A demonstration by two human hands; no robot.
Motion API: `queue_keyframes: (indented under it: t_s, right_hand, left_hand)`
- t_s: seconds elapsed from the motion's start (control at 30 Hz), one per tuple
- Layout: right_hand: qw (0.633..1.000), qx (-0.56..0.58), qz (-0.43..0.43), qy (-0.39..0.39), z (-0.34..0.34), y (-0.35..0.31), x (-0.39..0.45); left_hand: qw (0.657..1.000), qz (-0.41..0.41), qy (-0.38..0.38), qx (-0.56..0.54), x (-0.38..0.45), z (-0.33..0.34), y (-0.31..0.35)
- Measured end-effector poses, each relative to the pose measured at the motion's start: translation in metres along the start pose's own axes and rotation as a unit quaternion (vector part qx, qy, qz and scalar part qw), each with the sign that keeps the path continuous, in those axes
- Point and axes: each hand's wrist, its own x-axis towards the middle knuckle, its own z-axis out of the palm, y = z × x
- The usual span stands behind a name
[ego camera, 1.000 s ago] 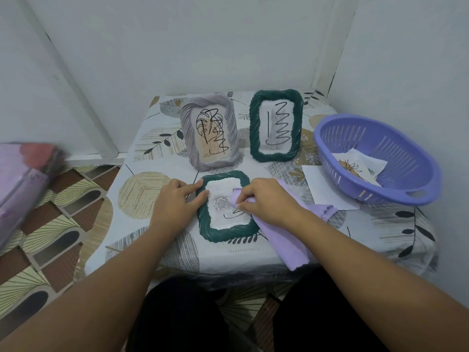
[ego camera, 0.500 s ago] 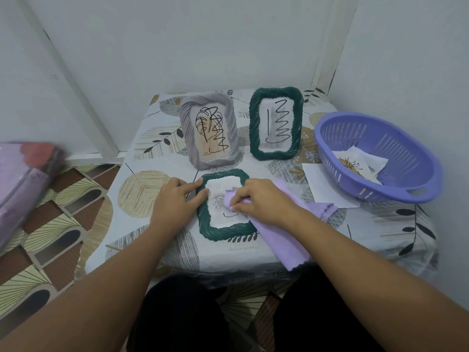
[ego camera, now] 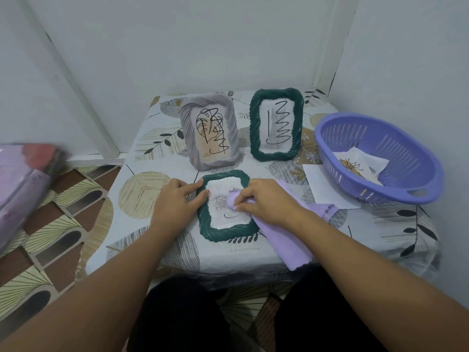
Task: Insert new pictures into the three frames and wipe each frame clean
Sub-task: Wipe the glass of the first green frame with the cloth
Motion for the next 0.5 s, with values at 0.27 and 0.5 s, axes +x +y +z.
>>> queue_keyframes:
  t_s: [0.27, 0.5]
  right_hand:
    - [1.0, -0.02, -0.004, -0.024, 0.002, -0.005, 0.001]
    - [0.996, -0.081, -0.001, -0.044, -0.008, -0.006, 0.003]
  left_hand:
    - [1.0, 0.002, 0.003, 0.001, 0.0, 0.0, 0.0]
    - [1.0, -0.002, 0.002, 0.0, -0.001, 0.0, 0.0]
